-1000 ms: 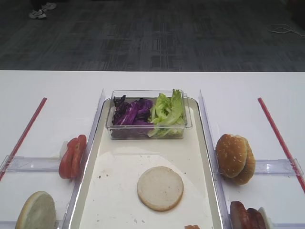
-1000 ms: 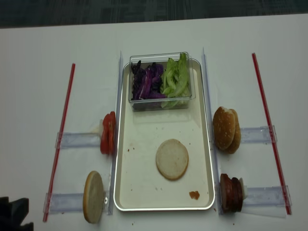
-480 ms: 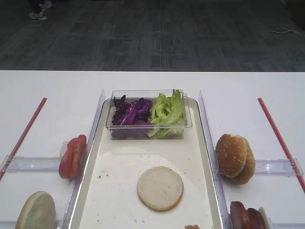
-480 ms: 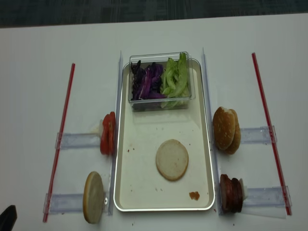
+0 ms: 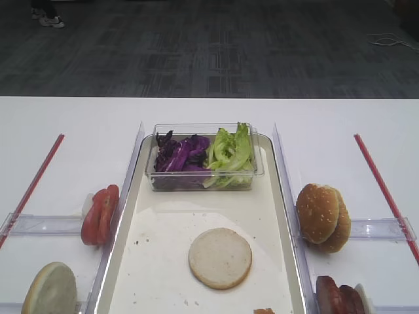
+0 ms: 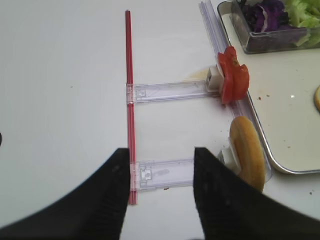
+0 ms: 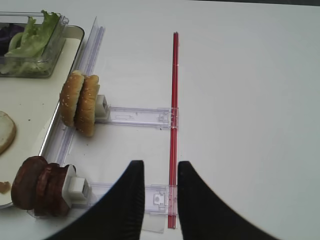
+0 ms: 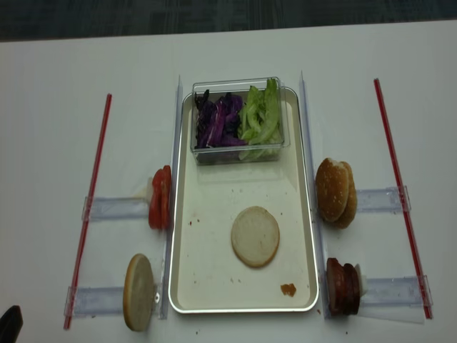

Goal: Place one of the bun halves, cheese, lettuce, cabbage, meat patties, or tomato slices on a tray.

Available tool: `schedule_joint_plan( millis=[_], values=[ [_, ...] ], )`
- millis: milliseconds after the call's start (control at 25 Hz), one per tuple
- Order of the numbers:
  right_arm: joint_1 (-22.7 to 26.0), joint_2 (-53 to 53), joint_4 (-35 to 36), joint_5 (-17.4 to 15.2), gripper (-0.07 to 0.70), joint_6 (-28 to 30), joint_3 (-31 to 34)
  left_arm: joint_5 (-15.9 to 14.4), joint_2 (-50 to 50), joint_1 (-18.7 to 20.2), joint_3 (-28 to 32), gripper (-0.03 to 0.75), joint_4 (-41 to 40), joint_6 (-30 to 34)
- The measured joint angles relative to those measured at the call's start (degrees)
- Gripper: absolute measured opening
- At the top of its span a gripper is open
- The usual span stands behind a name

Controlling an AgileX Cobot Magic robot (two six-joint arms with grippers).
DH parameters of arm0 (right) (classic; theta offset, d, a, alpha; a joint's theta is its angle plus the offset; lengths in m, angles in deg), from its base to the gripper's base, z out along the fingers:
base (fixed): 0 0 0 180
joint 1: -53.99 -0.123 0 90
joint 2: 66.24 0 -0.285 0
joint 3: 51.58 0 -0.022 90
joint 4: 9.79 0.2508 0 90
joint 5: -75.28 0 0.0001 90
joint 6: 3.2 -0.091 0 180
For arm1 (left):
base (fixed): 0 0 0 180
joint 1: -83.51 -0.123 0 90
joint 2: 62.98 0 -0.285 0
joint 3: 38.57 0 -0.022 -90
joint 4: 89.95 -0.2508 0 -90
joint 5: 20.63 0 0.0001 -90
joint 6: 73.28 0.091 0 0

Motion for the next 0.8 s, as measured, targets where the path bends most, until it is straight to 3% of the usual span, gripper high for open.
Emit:
schedule_joint_plan(
  millis=[800],
  values=[
    [0.0,0.0,0.0,0.0,0.201,0.0,0.0,0.0,0.0,0.0,0.0,0.288,0.0,0.11]
  ],
)
